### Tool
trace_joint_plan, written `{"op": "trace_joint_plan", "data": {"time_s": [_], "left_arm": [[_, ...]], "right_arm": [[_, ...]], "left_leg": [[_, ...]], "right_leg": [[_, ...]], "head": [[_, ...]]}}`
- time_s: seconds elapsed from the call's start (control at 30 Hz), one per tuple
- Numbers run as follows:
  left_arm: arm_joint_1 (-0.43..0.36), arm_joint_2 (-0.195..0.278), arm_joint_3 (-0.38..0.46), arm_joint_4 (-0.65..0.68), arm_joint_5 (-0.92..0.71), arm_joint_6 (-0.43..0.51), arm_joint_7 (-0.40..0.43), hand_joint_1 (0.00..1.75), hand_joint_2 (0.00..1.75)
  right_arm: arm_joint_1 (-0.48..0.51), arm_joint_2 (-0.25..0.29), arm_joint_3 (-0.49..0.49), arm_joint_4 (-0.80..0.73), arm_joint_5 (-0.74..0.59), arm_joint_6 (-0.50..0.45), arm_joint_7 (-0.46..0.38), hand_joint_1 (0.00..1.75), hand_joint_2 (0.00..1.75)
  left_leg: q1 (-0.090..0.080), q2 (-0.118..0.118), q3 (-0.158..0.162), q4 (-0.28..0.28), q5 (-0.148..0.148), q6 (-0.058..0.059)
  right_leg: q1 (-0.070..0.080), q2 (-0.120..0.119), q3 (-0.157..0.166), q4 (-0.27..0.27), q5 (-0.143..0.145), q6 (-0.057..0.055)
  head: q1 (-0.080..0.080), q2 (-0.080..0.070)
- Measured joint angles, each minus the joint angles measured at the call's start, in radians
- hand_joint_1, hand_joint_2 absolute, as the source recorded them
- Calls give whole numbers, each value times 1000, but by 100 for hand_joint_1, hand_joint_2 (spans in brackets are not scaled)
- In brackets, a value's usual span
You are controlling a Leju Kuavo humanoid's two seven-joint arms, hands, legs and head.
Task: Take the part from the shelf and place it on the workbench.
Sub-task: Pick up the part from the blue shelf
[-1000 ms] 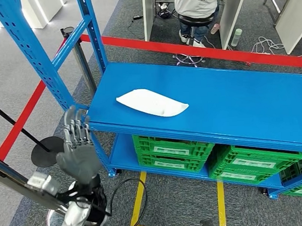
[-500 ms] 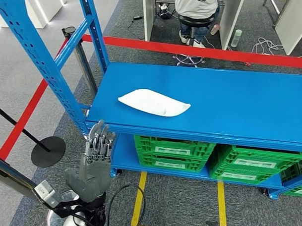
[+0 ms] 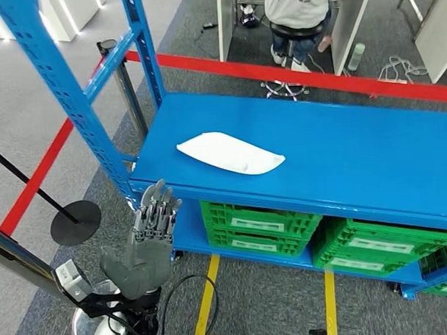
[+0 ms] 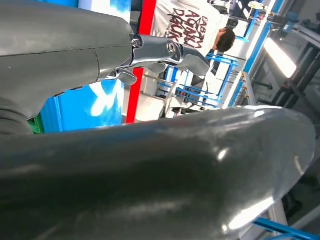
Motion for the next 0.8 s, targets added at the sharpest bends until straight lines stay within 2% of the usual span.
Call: {"op": "trace_joint_plan", "data": {"time_s": [0.07, 0.13, 0.17, 0.23, 0.27, 0.3, 0.33, 0.4, 0.43, 0.47, 0.57, 0.63, 0.67, 0.73, 0.77, 0.8], "left_arm": [[0, 0, 1, 0, 2, -1, -1, 0, 0], [0, 1, 1, 0, 4, -4, -1, 0, 0], [0, 1, 1, 0, 7, -10, -2, 0, 0], [0, 1, 2, 0, 9, -24, -3, 0, 0], [1, 0, 3, 0, 4, -27, -3, 0, 0], [1, 0, 3, 0, -7, -24, -3, 0, 0], [2, -1, 4, 0, -21, -19, -5, 0, 0], [-1, -2, 4, 0, -48, -8, -13, 0, 0], [-3, -3, 4, 0, -55, -6, -16, 0, 0], [-8, -4, 3, 0, -56, -10, -20, 0, 0], [-23, -10, -2, 1, -24, -53, -30, 0, 0], [-33, -13, -9, 2, 2, -97, -35, 0, 0], [-37, -15, -13, 2, 8, -113, -36, 0, 0], [-44, -16, -18, 4, -1, -136, -41, 0, 0], [-44, -16, -20, 6, -11, -141, -43, 0, 0], [-44, -16, -22, 7, -21, -144, -45, 0, 0]], "right_arm": [[2, 0, 0, 0, 0, 0, 1, 0, 0], [1, -1, -1, 0, 0, 0, 3, 0, 0], [0, -1, -1, 0, 0, -2, 9, 0, 0], [-1, -1, -2, 0, -6, -17, 35, 0, 0], [0, 0, -4, 0, -11, -32, 52, 0, 0], [0, 0, -7, -1, -16, -53, 67, 0, 0], [0, 0, -11, -1, -19, -75, 81, 0, 0], [-1, 1, -19, -2, -19, -121, 121, 0, 0], [-2, 2, -23, -2, -18, -137, 146, 0, 0], [-4, 4, -26, -2, -17, -147, 172, 0, 0], [-7, 6, -32, -2, -4, -149, 221, 0, 0], [-10, 7, -32, -2, 7, -141, 233, 0, 0], [-11, 7, -32, -2, 12, -136, 237, 0, 0], [-13, 6, -32, -2, 19, -129, 241, 0, 0], [-12, 6, -31, -2, 22, -125, 243, 0, 0], [-10, 6, -31, -2, 25, -122, 244, 0, 0]], "left_leg": [[2, 0, -2, 5, -3, -7], [5, 1, -16, 43, -31, -15], [5, 2, -38, 92, -59, -18], [5, 2, -102, 228, -120, -21], [5, 2, -128, 279, -134, -20], [5, 2, -139, 297, -129, -17], [4, 2, -132, 279, -105, -11], [-2, 2, -77, 154, -29, 8], [-6, 2, -50, 93, -3, 17], [-10, 2, -31, 48, 10, 25], [-11, 2, -23, 14, 8, 30], [-6, 3, -18, -1, 15, 32], [-3, 4, -15, -8, 19, 34], [-5, 6, -16, -10, 19, 37], [-6, 6, -16, -9, 19, 38], [-6, 6, -16, -9, 19, 38]], "right_leg": [[1, 1, -1, 2, 0, -12], [1, 0, 1, 2, 0, -24], [1, -1, 2, 2, -1, -29], [4, -4, 2, 2, -3, -35], [6, -5, 3, 2, -4, -37], [9, -5, 4, 2, -4, -38], [11, -5, 7, 2, -5, -39], [15, -2, 13, 2, -8, -40], [17, -1, 14, 2, -9, -39], [19, -2, 13, 2, -10, -36], [19, -6, 7, -1, -8, -22], [18, -7, -5, 19, -25, -13], [18, -6, -24, 56, -48, -9], [17, -5, -84, 179, -107, -3], [17, -5, -113, 236, -125, 0], [17, -6, -128, 263, -125, 2]], "head": [[-2, 0], [-5, 0], [-7, 0], [-8, 0], [-8, 0], [-8, 0], [-8, 0], [-7, 0], [-7, 0], [-7, 0], [-7, 0], [-5, 0], [-3, 0], [-1, 0], [0, 0], [0, 0]]}}
